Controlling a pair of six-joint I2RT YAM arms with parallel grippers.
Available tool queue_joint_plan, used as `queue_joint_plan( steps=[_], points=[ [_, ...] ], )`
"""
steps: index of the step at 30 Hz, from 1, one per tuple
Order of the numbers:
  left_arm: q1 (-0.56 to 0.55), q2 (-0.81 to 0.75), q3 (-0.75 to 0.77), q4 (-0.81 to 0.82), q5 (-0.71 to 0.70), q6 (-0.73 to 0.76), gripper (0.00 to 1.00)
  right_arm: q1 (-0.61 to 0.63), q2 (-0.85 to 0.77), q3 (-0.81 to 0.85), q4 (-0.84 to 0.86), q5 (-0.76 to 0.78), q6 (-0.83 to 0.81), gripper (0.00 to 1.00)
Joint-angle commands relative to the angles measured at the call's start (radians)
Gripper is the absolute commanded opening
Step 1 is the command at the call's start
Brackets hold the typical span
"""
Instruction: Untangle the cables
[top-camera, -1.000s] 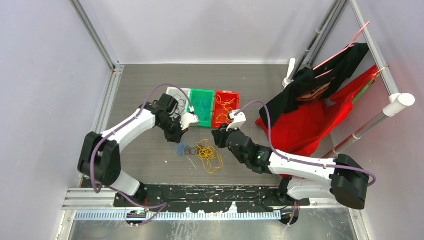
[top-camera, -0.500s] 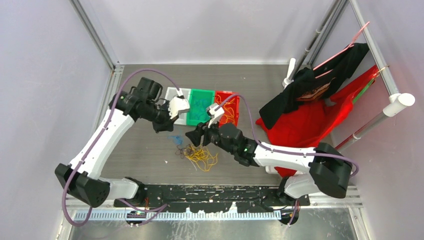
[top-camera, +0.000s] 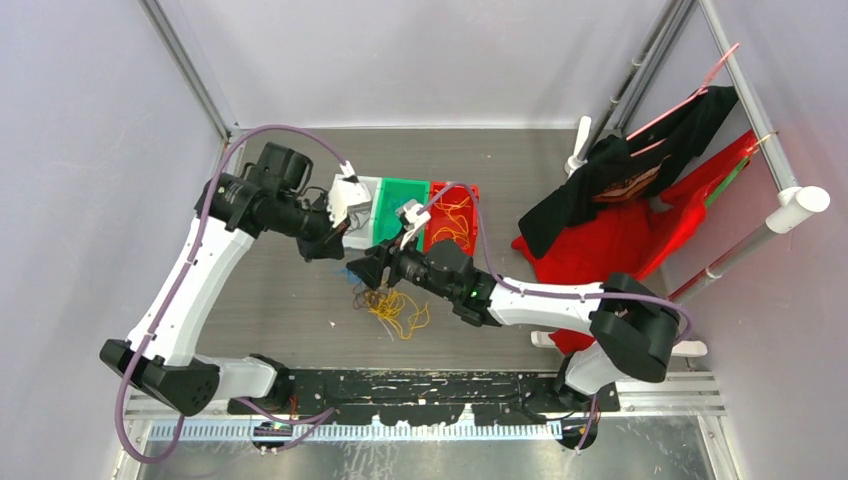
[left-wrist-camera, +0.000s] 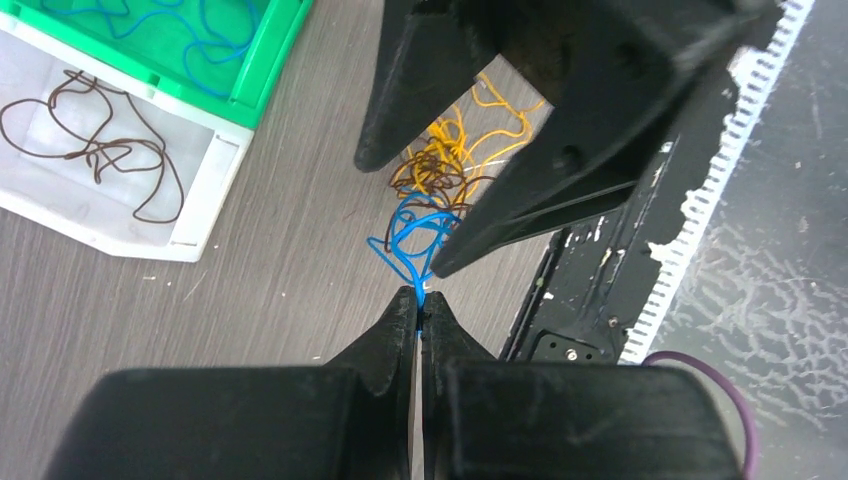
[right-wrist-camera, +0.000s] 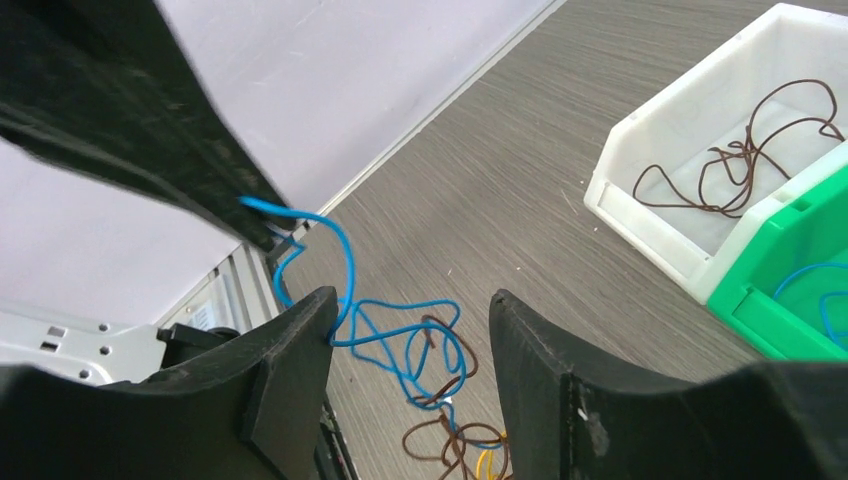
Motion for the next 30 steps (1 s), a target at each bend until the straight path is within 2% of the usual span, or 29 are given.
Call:
queue_joint_plan(
  steps=[1, 8, 12, 19, 24, 30],
  points=[
    [0.005, -0.014, 0.079, -0.054, 0.093, -0.048, 0.00, 0.001, 0.016, 0.072, 0.061, 0.056, -0.007, 0.62],
    [0.005, -0.014, 0.179, -0.129, 0.242, -0.057, 0.00, 0.021, 0.082, 0.135, 0.050, 0.189, -0.066, 0.60],
    [0.004, -0.003, 0.243, -0.152, 0.288, -0.070, 0.00, 0.023, 0.116, 0.147, 0.070, 0.181, -0.054, 0.61],
    [0.004, 0.034, 0.384, -0.189, 0.302, -0.051, 0.00, 0.026, 0.135, 0.089, 0.108, 0.211, -0.038, 0.58],
    [0.005, 0.051, 0.481, -0.227, 0.266, -0.021, 0.00, 0.023, 0.068, -0.018, 0.112, 0.372, -0.055, 0.54],
    [0.004, 0.038, 0.560, -0.248, 0.174, 0.039, 0.00, 0.011, -0.047, -0.151, 0.097, 0.465, -0.065, 0.52]
  ],
)
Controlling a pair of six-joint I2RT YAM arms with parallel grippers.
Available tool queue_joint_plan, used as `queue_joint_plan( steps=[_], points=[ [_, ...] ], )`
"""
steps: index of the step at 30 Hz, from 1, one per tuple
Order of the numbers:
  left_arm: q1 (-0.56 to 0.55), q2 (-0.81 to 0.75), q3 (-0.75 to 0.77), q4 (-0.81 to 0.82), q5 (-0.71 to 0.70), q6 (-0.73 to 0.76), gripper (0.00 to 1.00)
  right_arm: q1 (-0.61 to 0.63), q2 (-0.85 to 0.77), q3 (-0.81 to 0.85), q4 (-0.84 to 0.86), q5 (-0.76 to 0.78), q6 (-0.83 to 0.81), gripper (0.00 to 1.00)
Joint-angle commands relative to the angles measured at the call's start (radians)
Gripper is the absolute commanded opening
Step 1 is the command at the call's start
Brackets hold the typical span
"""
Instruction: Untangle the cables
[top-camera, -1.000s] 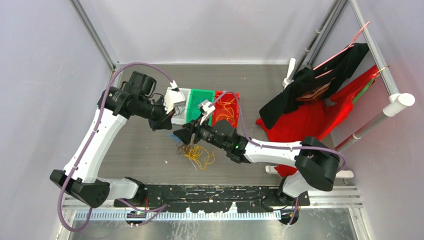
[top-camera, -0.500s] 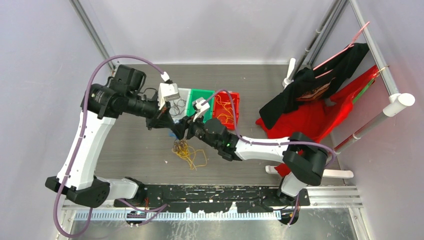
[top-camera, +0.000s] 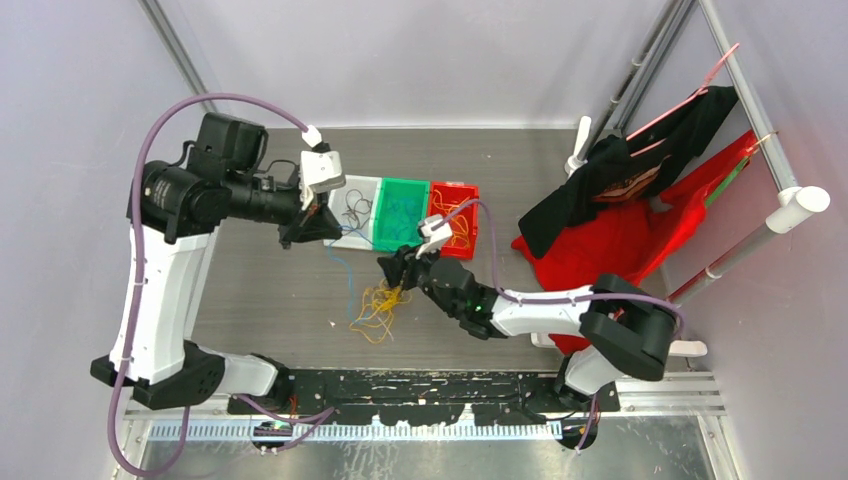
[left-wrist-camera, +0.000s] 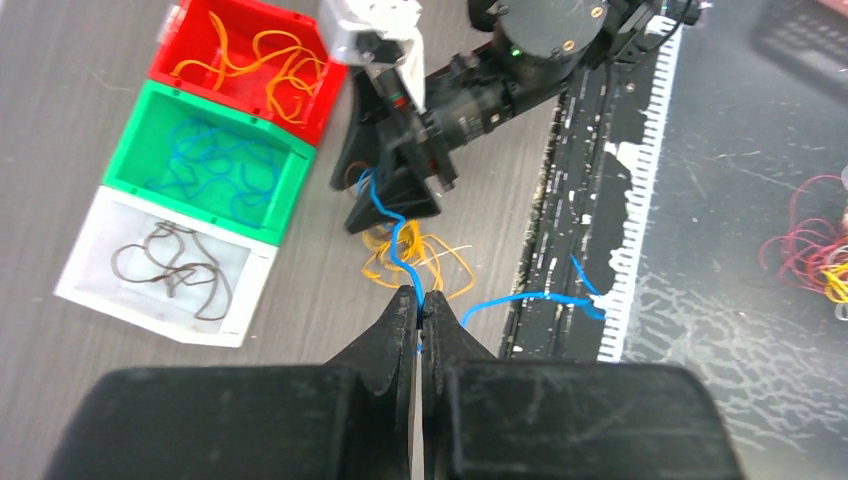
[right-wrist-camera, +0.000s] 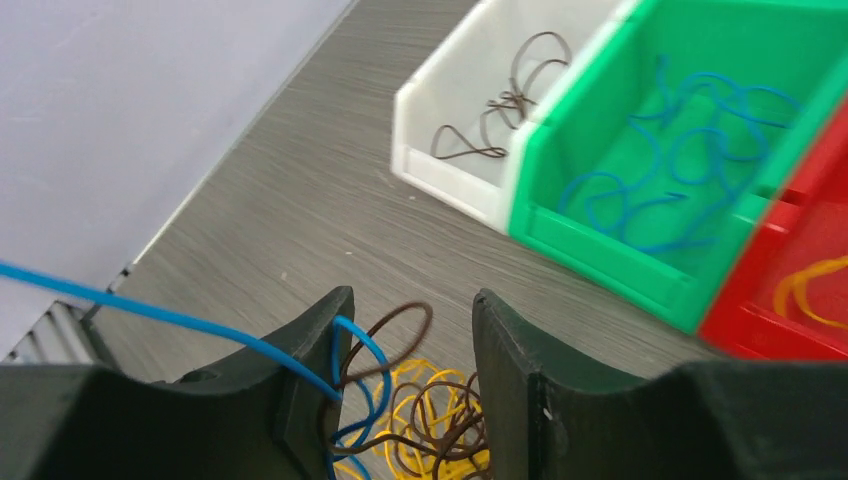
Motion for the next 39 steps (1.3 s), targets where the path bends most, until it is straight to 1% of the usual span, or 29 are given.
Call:
queue_joint_plan(
  steps=[1, 7, 11, 14, 16, 25, 32, 35, 39],
  points=[
    [0.004, -0.026, 0.081, -0.029, -0.063, 0.062, 0.00, -0.010, -0.122, -0.071, 0.041, 0.128, -0.025, 0.52],
    [0.004, -0.061, 0.108, 0.044, -0.166, 0.084, 0.00, -0.015, -0.198, -0.119, 0.002, 0.159, -0.021, 0.52],
    [0.004, -0.074, 0.138, 0.128, -0.232, 0.086, 0.00, -0.015, -0.205, -0.129, -0.019, 0.154, -0.004, 0.51],
    [0.005, -0.075, 0.158, 0.196, -0.257, 0.074, 0.00, -0.015, -0.203, -0.134, -0.019, 0.143, 0.007, 0.51],
    [0.004, -0.113, 0.167, 0.245, -0.271, 0.064, 0.00, -0.015, -0.198, -0.134, -0.023, 0.133, 0.016, 0.51],
    [0.004, -0.169, 0.140, 0.533, -0.378, -0.016, 0.00, -0.015, -0.152, -0.107, -0.060, 0.102, 0.061, 0.50],
    [0.004, -0.176, 0.119, 0.821, -0.527, -0.072, 0.00, -0.014, -0.123, -0.095, -0.058, 0.076, 0.075, 0.50],
    [0.004, -0.161, 0.153, 0.885, -0.534, -0.091, 0.00, -0.015, -0.106, -0.088, -0.061, 0.070, 0.077, 0.50],
    [0.004, -0.132, 0.211, 0.912, -0.495, -0.117, 0.00, -0.015, -0.074, -0.076, -0.058, 0.060, 0.091, 0.50]
  ],
)
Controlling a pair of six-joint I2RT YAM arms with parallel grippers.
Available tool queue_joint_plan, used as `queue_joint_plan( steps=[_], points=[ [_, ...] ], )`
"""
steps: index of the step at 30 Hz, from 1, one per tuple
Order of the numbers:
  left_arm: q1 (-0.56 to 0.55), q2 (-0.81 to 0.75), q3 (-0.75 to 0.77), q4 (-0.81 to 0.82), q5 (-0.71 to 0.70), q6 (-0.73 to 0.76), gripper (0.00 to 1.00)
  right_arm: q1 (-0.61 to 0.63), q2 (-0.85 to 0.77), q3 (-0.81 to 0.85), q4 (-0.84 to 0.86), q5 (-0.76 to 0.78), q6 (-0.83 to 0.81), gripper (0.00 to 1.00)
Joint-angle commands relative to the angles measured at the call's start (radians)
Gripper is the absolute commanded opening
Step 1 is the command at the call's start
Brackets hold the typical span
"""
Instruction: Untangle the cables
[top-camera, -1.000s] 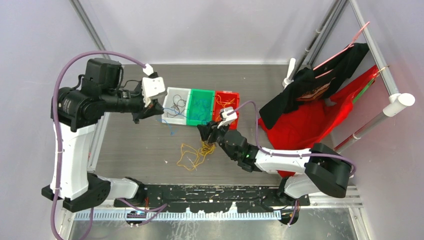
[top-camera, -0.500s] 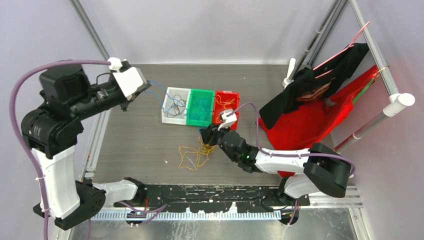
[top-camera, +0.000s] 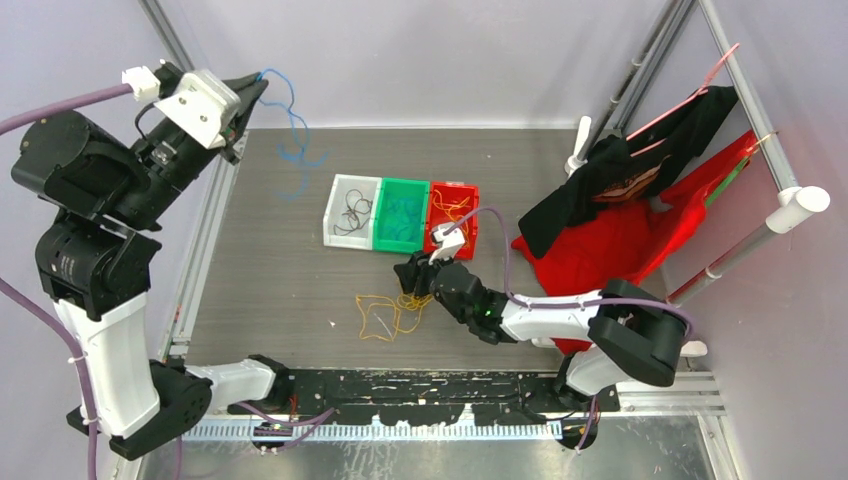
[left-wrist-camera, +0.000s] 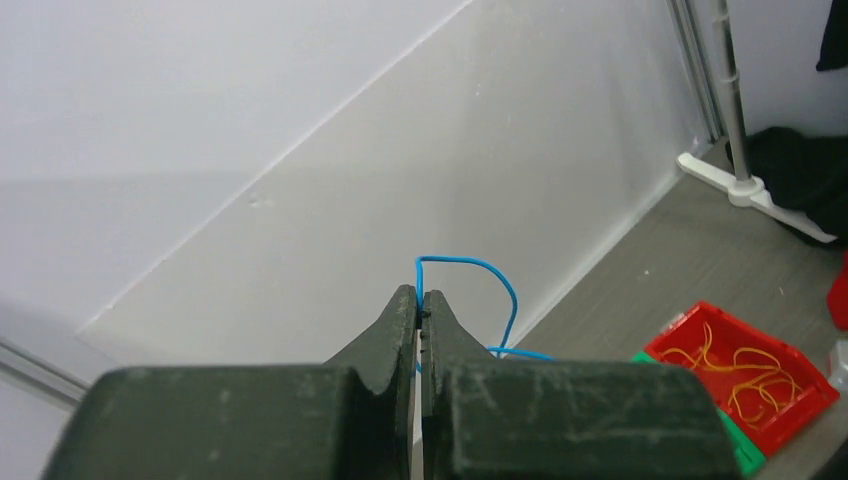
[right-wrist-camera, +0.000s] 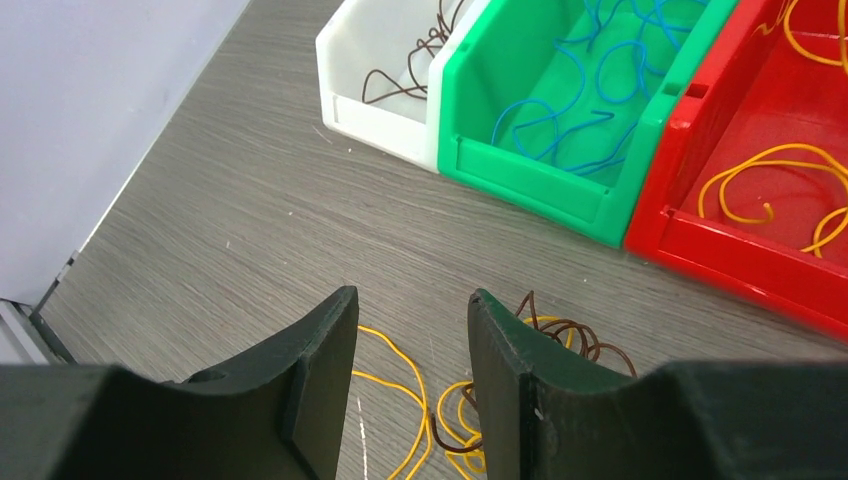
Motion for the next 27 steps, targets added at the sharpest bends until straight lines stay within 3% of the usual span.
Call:
queue_joint_plan(
  steps=[1, 6, 16, 24, 27],
  points=[
    [0.004, 0.035, 0.076, 0.138, 0.007, -0.052, 0.00, -0.004, 0.031, 0.056, 0.029, -0.014, 0.027, 0.50],
    [0.004, 0.046, 0.028, 0.105, 0.016, -0.046, 0.00, -0.003, 0.029, 0.075, 0.018, -0.024, 0.040, 0.50],
    [0.004, -0.025, -0.396, 0.204, 0.037, -0.084, 0.00, -0.021, -0.029, 0.082, -0.098, 0.060, 0.042, 0.49],
    [0.003, 0.038, -0.598, 0.264, 0.045, -0.214, 0.00, -0.084, -0.078, 0.046, -0.154, 0.122, 0.152, 0.45],
    [0.003, 0.064, -0.681, 0.355, 0.024, -0.228, 0.00, -0.120, -0.130, 0.029, -0.184, 0.131, 0.172, 0.45]
  ],
)
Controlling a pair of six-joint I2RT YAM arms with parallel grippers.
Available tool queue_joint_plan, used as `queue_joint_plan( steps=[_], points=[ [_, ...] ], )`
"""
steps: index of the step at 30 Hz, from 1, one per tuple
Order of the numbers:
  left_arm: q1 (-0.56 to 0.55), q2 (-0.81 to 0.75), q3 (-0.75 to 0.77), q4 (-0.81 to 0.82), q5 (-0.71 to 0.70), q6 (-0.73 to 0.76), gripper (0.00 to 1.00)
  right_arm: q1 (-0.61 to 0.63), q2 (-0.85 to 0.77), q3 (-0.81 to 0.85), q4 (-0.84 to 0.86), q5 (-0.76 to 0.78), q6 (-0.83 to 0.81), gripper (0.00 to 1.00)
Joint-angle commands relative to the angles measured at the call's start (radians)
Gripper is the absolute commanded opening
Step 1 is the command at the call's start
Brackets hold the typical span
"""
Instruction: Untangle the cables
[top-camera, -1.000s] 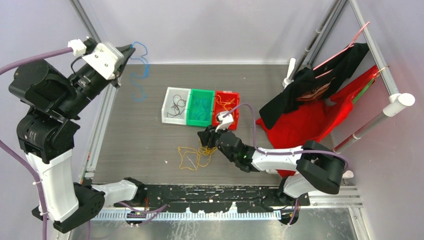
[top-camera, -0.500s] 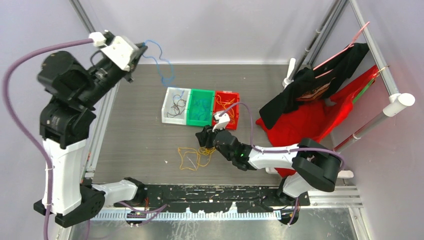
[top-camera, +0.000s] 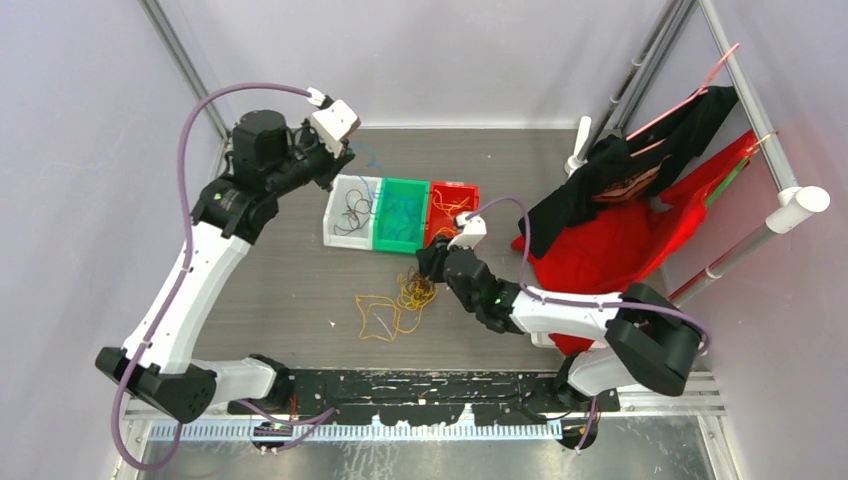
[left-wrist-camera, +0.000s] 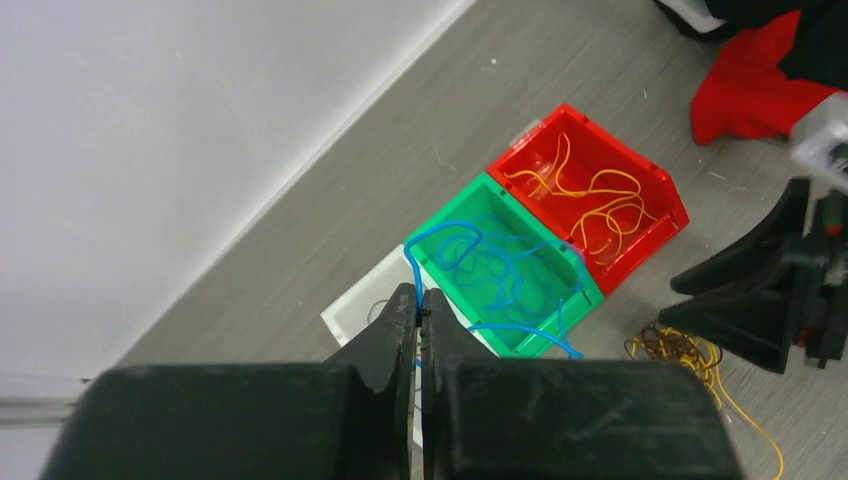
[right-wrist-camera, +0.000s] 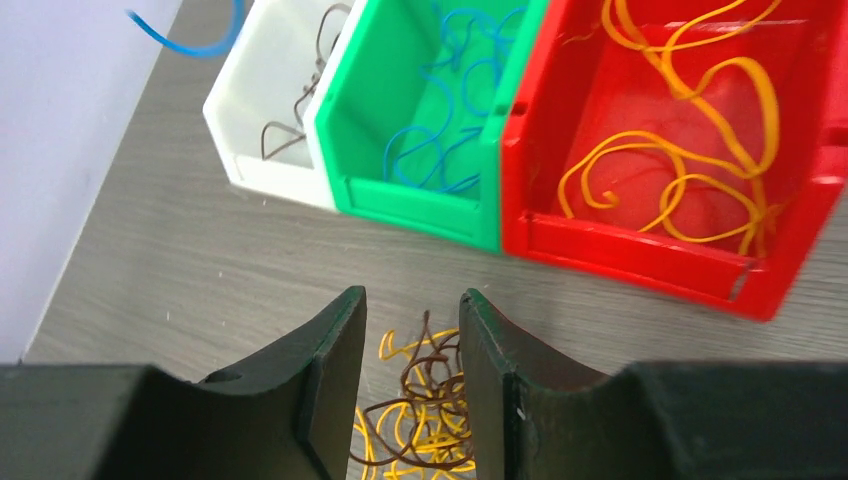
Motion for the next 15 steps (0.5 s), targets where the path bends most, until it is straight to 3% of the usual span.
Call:
queue_joint_plan(
  steps=[1, 5, 15],
  points=[
    [0.002, 0.016, -0.088, 0.194, -0.004, -0.056, 0.00, -0.049, -0.114, -0.013, -0.018, 0.056, 0.065, 0.45],
    [0.001, 0.115, -0.125, 0.279, -0.017, -0.057, 0.00, -0.095, -0.176, -0.023, -0.060, 0.055, 0.069, 0.45],
    [-0.008, 0.339, 0.000, 0.273, 0.020, -0.027, 0.00, -0.135, -0.226, -0.044, -0.079, 0.045, 0.070, 0.45]
  ],
)
